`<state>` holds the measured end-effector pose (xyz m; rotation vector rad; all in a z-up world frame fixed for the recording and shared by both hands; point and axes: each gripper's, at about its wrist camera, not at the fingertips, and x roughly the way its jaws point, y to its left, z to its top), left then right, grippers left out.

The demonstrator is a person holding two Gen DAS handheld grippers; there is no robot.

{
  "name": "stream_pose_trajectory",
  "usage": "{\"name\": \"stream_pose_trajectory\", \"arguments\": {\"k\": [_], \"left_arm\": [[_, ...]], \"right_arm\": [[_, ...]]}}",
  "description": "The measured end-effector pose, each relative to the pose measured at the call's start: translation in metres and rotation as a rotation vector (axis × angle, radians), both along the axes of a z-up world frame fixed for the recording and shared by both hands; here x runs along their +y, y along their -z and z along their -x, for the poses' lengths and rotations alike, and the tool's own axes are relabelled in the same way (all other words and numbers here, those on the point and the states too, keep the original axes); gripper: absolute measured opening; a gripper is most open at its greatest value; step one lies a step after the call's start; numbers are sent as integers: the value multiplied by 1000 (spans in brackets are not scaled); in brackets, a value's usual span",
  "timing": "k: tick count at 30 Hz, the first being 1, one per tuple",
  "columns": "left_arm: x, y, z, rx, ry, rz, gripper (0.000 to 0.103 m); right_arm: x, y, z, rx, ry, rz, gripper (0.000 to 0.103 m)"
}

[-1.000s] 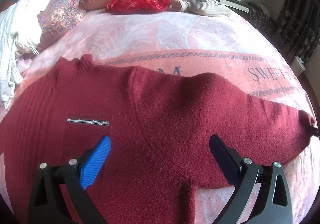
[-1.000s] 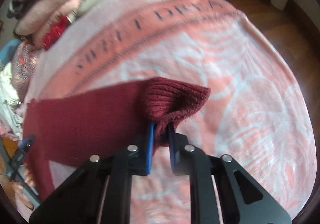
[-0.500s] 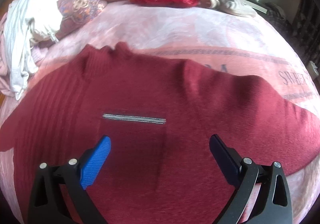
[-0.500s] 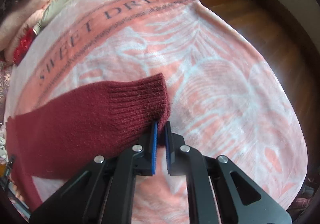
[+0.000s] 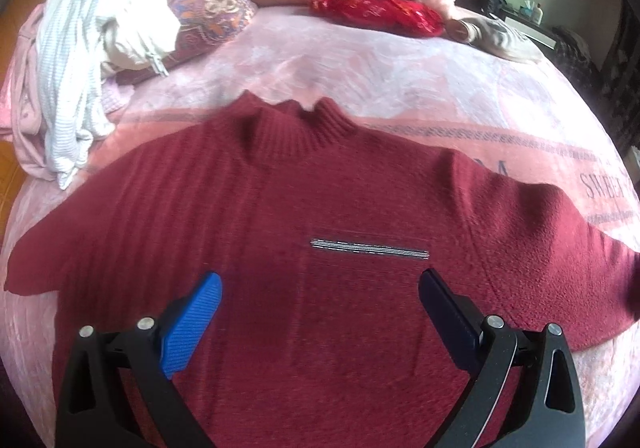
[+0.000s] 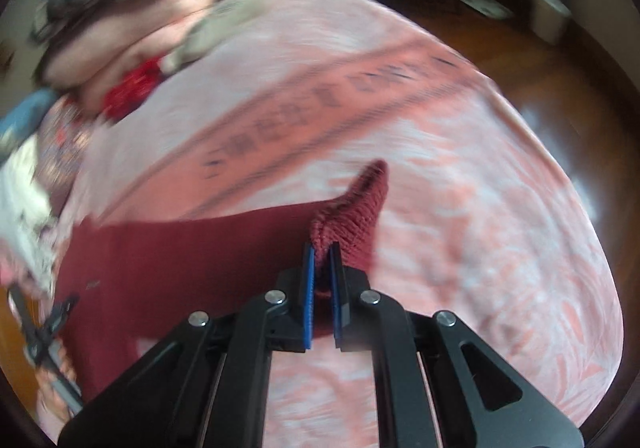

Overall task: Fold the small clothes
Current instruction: 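Carry the gripped cuff across the sweater body with the right tool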

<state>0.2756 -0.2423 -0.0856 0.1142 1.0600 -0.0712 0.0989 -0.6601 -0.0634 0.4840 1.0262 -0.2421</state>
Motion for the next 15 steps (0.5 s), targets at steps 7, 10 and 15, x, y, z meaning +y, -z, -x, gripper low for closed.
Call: {"name": "stream_pose_trajectory", "arguments": {"k": [7,10,15], "left_arm": [[37,-5,-5,5,-35,1,99],[52,-2,-8,18,-50,7,99],[72,4,-12,31,-54,13,99]], "right_arm": [[130,12,-59,52,-299,68,6],[187,20,-76,64,-412,84,6],[263,17,-101,22,-572,52,6]]}}
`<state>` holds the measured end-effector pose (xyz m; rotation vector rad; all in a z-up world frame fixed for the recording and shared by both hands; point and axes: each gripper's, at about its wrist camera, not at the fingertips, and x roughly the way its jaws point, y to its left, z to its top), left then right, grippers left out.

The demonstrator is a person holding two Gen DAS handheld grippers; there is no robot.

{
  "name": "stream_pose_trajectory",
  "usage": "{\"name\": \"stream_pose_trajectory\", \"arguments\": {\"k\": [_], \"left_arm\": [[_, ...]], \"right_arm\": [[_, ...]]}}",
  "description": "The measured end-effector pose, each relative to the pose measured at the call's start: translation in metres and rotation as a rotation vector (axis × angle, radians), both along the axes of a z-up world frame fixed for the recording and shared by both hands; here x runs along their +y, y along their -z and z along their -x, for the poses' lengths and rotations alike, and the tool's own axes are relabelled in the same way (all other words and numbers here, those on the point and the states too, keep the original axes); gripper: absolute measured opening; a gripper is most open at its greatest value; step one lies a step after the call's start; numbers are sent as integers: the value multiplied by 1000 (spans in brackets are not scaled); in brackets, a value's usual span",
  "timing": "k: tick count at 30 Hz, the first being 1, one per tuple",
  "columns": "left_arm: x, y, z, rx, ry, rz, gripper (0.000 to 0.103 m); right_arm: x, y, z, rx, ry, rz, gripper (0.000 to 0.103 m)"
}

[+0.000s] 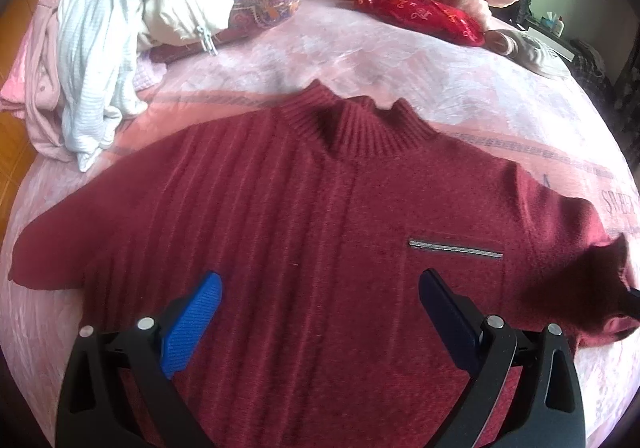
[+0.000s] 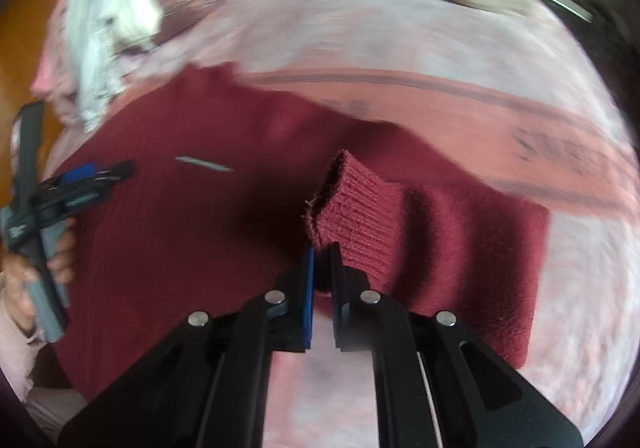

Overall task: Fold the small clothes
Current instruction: 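Carry the gripped cuff across the sweater body with the right tool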

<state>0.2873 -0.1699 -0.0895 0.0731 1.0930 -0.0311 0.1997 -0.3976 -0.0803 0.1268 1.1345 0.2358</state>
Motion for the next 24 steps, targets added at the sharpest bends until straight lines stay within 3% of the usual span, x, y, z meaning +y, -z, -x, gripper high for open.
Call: {"name": "stream_pose_trajectory", "arguments": {"k": [7,11,16,24], "left_arm": [[20,4,0,11,4,19,99],[19,9,2,47,23,64,99],[-8,11,12,74,95,109,99],[-78,29,34,160,219,179,99]], "right_arm": [[75,23,-14,55,-152,-49,10],[69,18,-8,50,-138,-84,49],[19,-17,5,-28,-37,-101,46],[-66,-6,25,-23,162,-131,42]]}}
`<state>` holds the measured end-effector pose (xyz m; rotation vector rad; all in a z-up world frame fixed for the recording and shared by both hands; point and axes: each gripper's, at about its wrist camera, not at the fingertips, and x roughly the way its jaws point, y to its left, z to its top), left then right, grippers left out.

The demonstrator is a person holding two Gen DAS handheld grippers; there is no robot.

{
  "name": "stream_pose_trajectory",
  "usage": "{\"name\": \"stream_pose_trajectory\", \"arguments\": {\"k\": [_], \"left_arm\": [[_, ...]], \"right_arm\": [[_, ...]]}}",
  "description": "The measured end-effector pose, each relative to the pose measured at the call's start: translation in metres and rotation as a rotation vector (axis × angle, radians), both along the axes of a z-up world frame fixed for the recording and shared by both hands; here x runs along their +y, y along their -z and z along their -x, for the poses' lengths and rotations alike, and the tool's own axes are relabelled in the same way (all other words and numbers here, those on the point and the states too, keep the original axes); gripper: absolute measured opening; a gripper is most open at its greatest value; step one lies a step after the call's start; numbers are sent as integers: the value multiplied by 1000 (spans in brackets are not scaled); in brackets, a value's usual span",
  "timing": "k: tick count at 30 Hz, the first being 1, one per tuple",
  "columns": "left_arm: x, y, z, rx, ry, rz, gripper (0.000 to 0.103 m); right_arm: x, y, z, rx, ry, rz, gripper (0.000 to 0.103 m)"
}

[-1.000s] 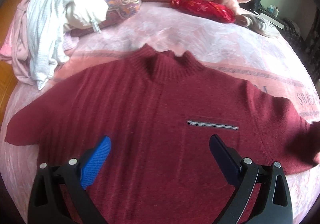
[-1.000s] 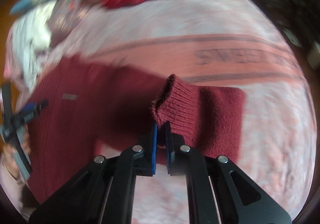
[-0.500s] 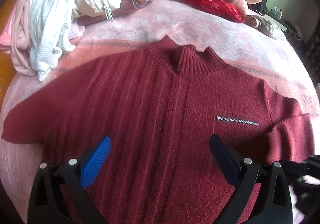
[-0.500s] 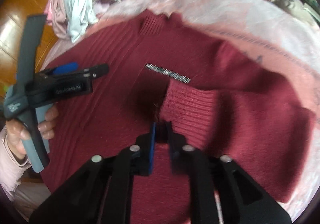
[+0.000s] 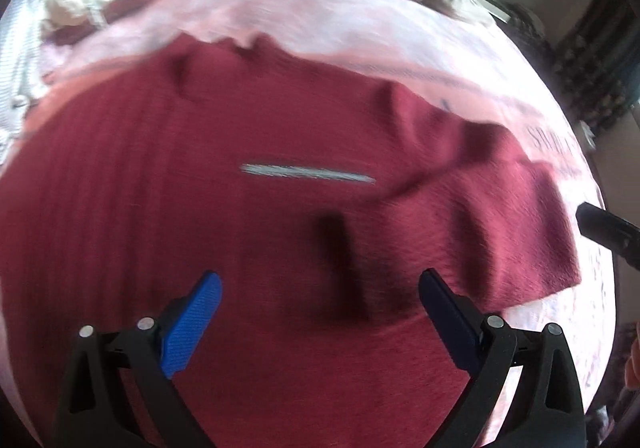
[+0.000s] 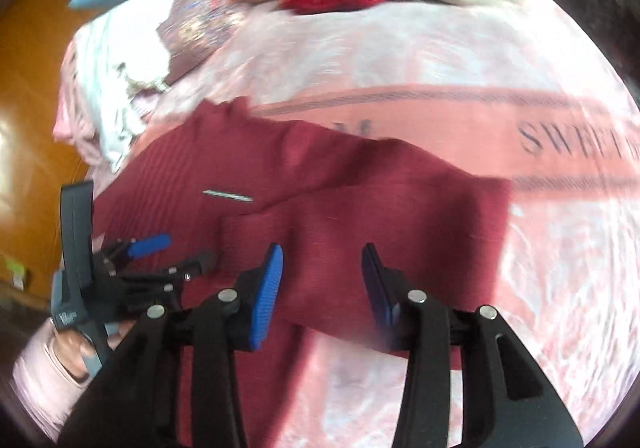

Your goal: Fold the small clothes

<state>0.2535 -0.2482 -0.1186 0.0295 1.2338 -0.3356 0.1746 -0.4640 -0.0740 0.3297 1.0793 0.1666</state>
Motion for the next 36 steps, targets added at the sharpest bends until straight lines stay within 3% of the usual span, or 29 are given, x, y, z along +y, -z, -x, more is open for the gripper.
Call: {"name": "stream_pose_trajectory", "arguments": {"k": [11,13,14,16,19,21,28,36], "left_arm": [[-61,18,11,27,56,0,99],[-64,18,10,24,52,5,94],[-64,17,9,21,48,8,90],[-63,14,9,-2,39,9,60],[-64,8,7,0,61,59,27],[-63,4,8,-2,65,87,21],[-55,-20,10,-76,89,57,16],[-6,-56,-3,-167,26,51,17]], "right_arm": [[-49,28,29,35,46,-6,42],[-54,31,33,37,51,-12,42],[-54,31,33,38,53,-13,42],[-57,31,35,38,62,-17,42],[-59,32,35,39,77,-28,42],[-60,31,34,39,89,-36,42],[-50,31,30,37,72,-28,35],[-37,26,24,24,61,-46,33]]}}
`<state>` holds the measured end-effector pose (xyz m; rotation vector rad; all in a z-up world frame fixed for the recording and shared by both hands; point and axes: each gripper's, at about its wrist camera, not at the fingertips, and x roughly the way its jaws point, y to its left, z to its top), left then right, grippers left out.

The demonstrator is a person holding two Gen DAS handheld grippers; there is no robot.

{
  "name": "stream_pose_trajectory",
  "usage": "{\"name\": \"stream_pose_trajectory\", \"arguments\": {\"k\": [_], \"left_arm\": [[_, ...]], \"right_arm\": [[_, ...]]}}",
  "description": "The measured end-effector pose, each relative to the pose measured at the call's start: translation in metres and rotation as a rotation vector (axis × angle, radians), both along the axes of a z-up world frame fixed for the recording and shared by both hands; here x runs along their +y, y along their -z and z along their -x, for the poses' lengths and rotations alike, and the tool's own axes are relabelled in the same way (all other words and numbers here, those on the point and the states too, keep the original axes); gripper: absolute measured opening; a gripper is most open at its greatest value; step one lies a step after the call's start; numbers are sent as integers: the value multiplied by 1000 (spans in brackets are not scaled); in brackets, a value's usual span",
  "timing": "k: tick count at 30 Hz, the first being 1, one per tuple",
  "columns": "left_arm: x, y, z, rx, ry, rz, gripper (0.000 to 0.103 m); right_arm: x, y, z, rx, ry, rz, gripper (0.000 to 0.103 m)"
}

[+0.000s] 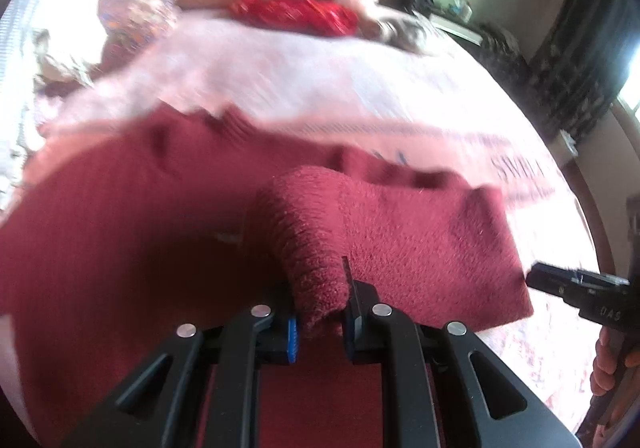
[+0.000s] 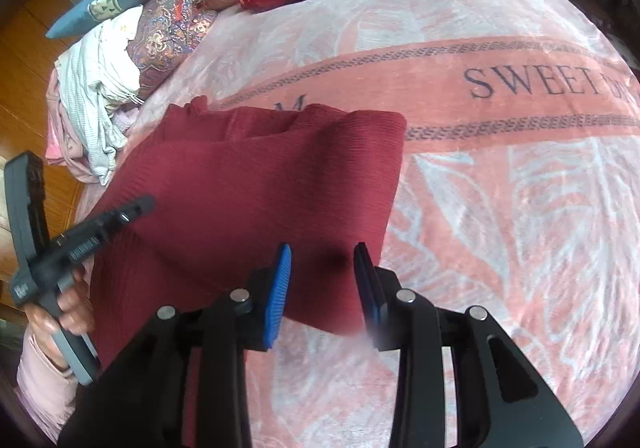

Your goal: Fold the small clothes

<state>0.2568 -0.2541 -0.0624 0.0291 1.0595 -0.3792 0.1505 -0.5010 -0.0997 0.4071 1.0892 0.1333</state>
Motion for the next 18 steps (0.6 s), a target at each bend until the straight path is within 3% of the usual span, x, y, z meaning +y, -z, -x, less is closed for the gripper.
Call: {"name": "stream_pose_trajectory", "arguments": {"k": [3,8,18], "left_arm": [[40,-17,-13,-44,-54,-12,17],[100,-22,-30,-69,-149,-48,17],[174,12,-53,-24,-257,-90,20]], "right_arm": [[11,0,-4,0,-21,-4,33],[34,4,-13,17,-57,-13,35],[88,22,-39,78,-105,-46,52]]}}
